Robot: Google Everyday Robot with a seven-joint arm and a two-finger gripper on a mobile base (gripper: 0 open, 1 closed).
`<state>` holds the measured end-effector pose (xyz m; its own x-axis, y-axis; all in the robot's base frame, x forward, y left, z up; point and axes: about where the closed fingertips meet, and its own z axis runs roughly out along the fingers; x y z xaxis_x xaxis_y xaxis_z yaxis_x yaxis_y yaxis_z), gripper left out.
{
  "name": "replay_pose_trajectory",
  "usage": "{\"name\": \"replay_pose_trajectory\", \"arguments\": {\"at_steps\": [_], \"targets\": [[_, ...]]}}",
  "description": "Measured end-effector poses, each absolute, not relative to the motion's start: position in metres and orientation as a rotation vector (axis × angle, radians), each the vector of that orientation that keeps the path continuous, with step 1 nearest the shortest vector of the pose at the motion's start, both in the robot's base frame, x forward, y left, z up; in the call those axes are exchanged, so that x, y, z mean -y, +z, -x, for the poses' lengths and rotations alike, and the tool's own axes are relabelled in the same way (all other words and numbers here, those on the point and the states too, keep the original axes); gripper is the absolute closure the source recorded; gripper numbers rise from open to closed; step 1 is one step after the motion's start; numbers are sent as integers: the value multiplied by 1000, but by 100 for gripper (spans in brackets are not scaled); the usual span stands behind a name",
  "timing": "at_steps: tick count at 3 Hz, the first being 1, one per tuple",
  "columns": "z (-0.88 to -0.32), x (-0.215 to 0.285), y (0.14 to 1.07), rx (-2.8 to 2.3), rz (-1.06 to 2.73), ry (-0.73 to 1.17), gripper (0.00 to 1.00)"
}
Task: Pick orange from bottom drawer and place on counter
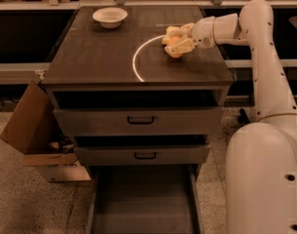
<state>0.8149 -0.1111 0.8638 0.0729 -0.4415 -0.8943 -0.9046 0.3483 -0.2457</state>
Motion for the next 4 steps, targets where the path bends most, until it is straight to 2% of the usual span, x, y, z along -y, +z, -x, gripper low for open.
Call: {"name": "replay_pose_trajectory", "arguments": {"at_steps": [2,3,4], "targets": [[-819,116,860,-1545,1244,545,11],[-819,117,860,-1539,1239,553,0],[-819,118,861,-1536,1236,551,0]]}}
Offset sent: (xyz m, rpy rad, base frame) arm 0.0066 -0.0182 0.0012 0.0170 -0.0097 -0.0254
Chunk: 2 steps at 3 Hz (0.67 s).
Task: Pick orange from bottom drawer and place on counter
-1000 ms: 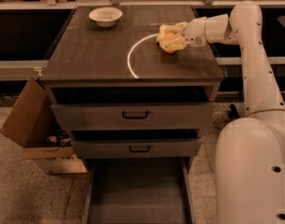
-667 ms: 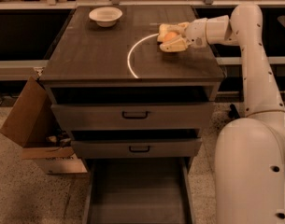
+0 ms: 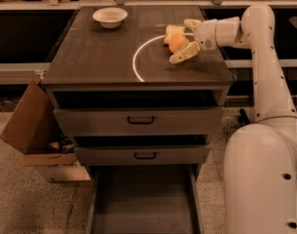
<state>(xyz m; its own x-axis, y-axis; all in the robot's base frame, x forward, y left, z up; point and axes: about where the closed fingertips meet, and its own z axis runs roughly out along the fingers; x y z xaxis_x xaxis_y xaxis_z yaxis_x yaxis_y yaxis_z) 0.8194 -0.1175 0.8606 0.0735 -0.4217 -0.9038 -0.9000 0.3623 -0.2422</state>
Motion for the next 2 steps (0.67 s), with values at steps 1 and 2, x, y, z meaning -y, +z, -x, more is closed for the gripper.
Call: {"name": "replay_pose_trajectory", "arguments": {"at_steps": [1,2], "targets": [[-818,132,873,-1513,1212,510,0],[-806,159,893,-1506,1190,433,0]]}}
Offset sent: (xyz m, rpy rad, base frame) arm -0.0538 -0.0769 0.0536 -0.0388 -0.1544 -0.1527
